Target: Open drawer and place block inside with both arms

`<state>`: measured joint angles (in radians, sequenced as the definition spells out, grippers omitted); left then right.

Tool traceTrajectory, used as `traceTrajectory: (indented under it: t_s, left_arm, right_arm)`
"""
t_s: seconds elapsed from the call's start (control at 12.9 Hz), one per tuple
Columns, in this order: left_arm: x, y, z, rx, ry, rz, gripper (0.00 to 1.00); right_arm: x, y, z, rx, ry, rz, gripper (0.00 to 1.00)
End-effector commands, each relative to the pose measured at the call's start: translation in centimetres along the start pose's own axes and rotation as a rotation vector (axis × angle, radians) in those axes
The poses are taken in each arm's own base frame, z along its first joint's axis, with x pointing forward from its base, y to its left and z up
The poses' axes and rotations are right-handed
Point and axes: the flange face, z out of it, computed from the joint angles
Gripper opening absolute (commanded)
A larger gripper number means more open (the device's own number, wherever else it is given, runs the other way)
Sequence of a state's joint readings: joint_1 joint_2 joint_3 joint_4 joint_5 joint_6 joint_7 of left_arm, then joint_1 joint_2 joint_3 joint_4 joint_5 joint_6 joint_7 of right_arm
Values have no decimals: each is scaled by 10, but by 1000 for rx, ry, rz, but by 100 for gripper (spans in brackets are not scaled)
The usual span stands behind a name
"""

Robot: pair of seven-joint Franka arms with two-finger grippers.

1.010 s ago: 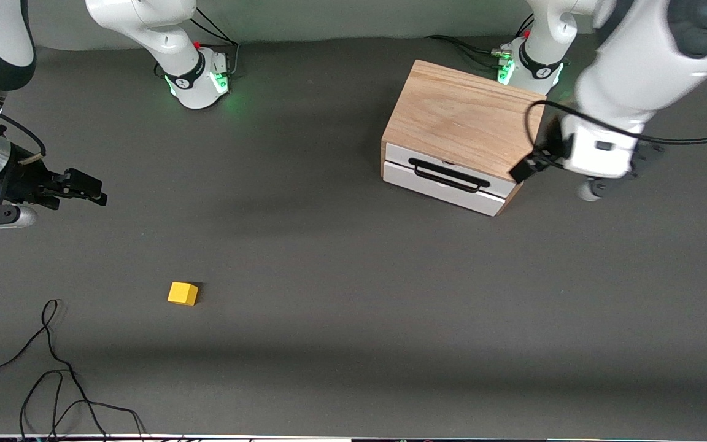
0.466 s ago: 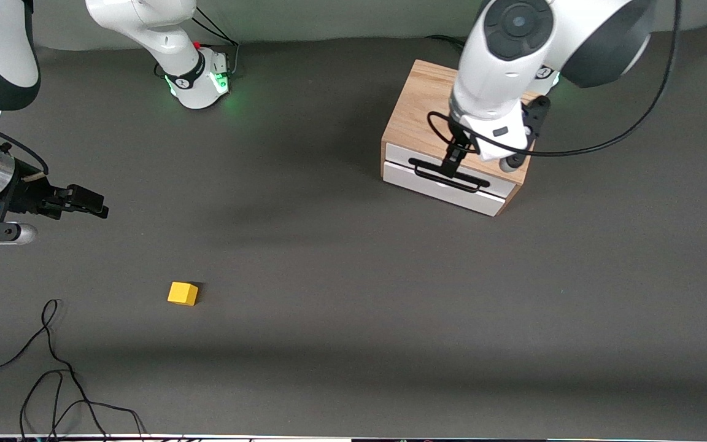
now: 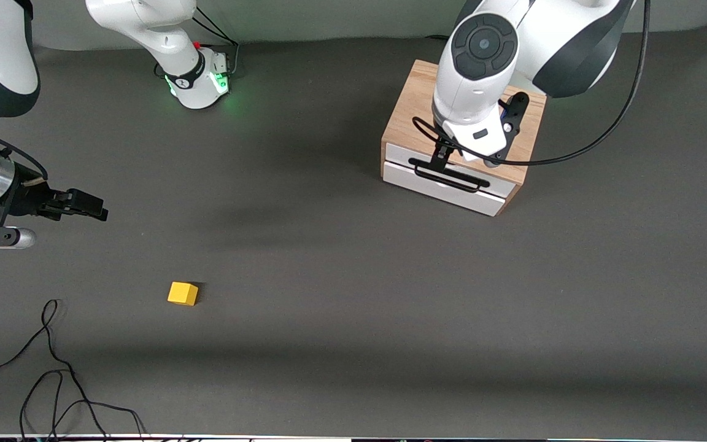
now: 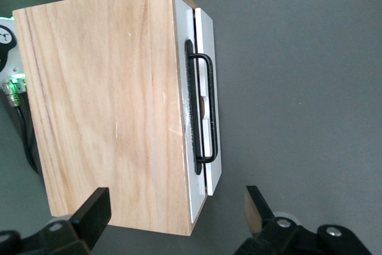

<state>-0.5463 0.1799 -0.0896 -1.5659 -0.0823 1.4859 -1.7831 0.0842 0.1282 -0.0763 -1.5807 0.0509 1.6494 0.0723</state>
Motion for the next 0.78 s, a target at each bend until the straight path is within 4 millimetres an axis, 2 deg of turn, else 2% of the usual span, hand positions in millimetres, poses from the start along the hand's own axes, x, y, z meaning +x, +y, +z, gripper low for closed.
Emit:
traceTrajectory:
  t_s: [0.0, 0.23, 0.39, 0.54, 0.7]
  left_arm:
    - [3, 22, 33, 45, -14, -23, 100]
    - [20, 38, 81, 34, -13, 6, 100]
    - [24, 46, 112, 20, -8, -1, 100]
    - [28, 59, 132, 13, -4, -8, 100]
    - [29, 70, 154, 22, 4, -9, 100]
  right_arm:
    - [9, -1, 0, -3, 8, 30, 100]
    - [12, -3, -6, -2, 49, 22, 100]
    - [18, -3, 5, 3, 32, 13, 100]
    - [17, -11, 5, 0, 34, 6, 100]
    - [17, -10, -2, -6, 49, 3, 100]
